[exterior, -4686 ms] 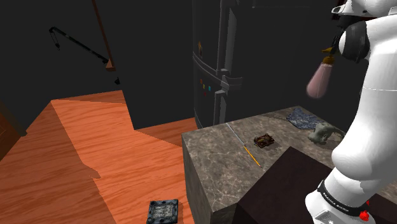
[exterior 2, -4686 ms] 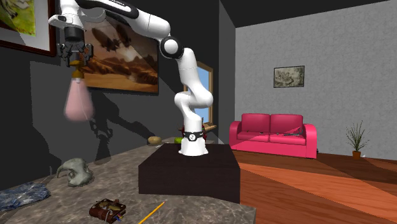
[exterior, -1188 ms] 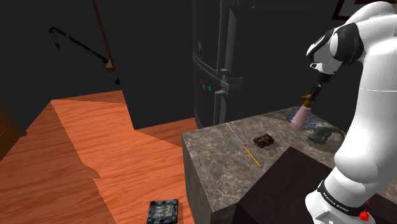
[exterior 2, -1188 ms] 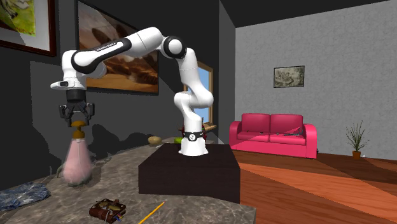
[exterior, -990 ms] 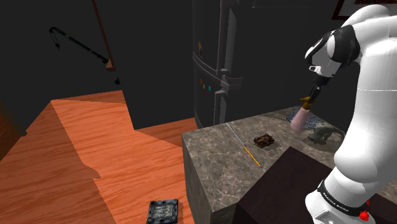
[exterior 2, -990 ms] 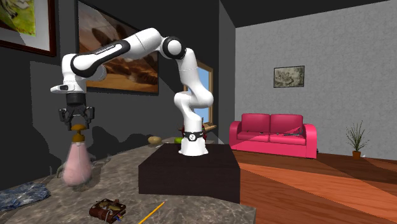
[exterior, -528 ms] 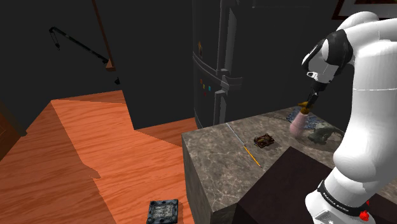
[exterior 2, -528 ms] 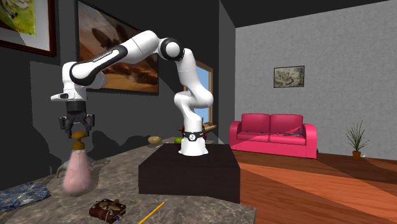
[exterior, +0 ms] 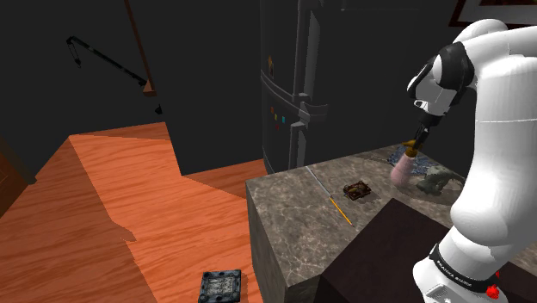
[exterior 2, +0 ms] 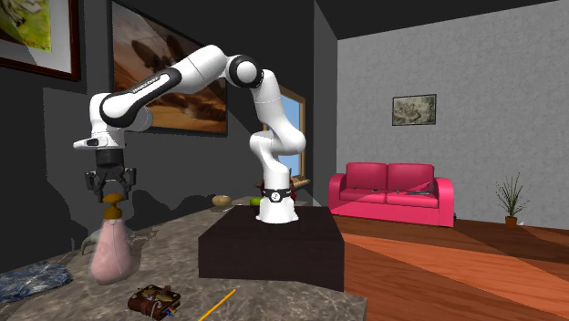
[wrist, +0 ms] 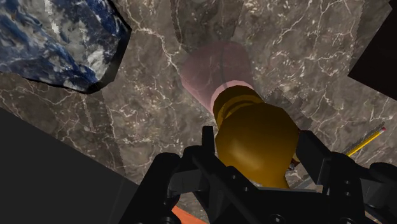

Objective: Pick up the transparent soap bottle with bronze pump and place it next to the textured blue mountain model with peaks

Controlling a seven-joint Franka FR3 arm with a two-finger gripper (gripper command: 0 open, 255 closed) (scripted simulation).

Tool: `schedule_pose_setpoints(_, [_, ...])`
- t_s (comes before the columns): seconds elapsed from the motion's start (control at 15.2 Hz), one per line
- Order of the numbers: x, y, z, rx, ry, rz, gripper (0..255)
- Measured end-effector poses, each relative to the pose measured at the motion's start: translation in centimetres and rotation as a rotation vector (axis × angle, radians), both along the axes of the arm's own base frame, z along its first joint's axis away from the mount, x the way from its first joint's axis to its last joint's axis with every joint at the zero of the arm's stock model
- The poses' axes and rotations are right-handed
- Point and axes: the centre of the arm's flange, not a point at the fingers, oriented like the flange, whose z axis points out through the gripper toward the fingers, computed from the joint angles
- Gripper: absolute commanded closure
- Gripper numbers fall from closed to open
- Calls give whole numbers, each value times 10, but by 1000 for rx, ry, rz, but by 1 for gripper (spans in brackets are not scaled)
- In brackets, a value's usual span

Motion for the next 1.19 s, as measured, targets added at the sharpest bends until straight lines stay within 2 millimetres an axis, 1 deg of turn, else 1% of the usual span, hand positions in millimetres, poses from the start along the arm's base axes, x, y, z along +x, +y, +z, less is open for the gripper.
schedule_pose_setpoints(0.07, [0, 0, 0, 0, 0, 0, 0])
schedule_pose_setpoints(0.46, [0, 0, 0, 0, 0, 0, 0])
schedule_pose_setpoints(0.59, [1, -1, 15, 0, -1, 0, 0])
schedule_pose_setpoints(0.73, [-4, -6, 38, -1, -2, 0, 0])
schedule_pose_setpoints(0.79, [-4, -6, 44, -1, -1, 0, 0])
schedule_pose_setpoints(0.92, [-3, -6, 48, -1, -1, 0, 0])
schedule_pose_setpoints(1.19, [-3, -5, 50, 0, 0, 0, 0])
